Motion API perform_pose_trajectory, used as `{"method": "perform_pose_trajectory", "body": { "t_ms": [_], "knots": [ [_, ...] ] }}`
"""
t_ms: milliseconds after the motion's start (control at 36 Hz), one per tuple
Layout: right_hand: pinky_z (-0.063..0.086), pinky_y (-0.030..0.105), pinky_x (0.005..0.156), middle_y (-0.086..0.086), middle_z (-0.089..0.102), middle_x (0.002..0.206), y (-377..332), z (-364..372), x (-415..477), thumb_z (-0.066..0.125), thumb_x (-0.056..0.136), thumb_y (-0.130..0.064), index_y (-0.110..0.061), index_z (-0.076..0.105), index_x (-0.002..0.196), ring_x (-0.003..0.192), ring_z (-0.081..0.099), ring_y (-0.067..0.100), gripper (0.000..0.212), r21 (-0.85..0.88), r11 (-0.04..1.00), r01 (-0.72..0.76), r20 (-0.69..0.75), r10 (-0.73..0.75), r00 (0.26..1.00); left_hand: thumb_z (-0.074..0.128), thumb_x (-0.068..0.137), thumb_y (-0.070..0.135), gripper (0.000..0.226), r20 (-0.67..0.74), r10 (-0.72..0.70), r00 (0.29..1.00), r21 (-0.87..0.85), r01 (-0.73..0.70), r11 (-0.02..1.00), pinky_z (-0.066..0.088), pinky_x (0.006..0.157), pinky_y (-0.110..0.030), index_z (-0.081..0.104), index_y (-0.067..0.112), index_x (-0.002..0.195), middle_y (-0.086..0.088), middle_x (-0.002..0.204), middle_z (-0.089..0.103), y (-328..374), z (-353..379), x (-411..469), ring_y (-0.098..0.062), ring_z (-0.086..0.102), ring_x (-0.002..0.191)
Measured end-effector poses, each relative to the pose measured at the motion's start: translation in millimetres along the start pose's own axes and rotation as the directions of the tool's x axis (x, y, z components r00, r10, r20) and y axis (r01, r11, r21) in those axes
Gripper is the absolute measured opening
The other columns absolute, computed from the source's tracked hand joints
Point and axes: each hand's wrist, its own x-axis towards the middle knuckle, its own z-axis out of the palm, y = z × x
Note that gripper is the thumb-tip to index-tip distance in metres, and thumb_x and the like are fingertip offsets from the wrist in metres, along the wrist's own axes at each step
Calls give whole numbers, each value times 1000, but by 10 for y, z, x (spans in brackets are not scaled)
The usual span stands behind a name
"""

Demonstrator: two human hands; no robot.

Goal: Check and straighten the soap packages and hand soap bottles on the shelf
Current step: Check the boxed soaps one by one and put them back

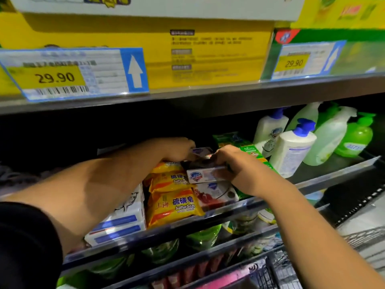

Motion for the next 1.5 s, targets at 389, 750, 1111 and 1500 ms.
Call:
{"method": "perform_pose_trajectory", "body": {
  "t_ms": [389, 750, 1111, 1500],
  "knots": [
    [9, 60, 121, -18, 63, 124, 37, 136, 15, 56, 95, -35, -34, 71, 103, 137, 35, 13, 16, -237, 972, -10, -8, 9, 1000, 62, 91, 52, 56, 46, 86, 995, -183, -76, 980, 44, 98, -33, 51, 27, 140, 5, 132, 55, -73, 47, -21, -14, 53, 112],
    [-19, 68, 110, -27, 9, 162, -35, 82, 32, 68, 76, -69, -45, 20, 155, 152, -15, 12, 95, -287, 943, -168, 241, 240, 940, 83, 74, 40, 79, -3, 82, 997, -191, -81, 978, 43, 86, -28, 47, 25, 142, 2, 137, 54, -47, 32, 3, -17, 53, 114],
    [-17, 68, 110, -30, 18, 159, -58, 12, 87, 72, 73, -65, -50, 37, 147, 153, -10, 13, 83, -309, 935, -174, 277, 264, 924, 72, 85, 44, 72, 29, 48, 998, -120, -44, 992, 40, 88, -28, 40, 27, 148, -3, 147, 46, 6, 23, -82, -20, 49, 123],
    [53, 39, 90, -4, 68, 123, -447, -337, 84, 60, 78, -70, -42, 67, 121, 108, 63, 18, 51, -102, 984, -145, 188, 162, 969, 61, 97, 29, 35, 95, 119, 988, -87, -111, 990, 39, 81, -24, 60, 10, 126, -8, 121, 58, -116, -291, -572, -15, 53, 102]
  ]
}}
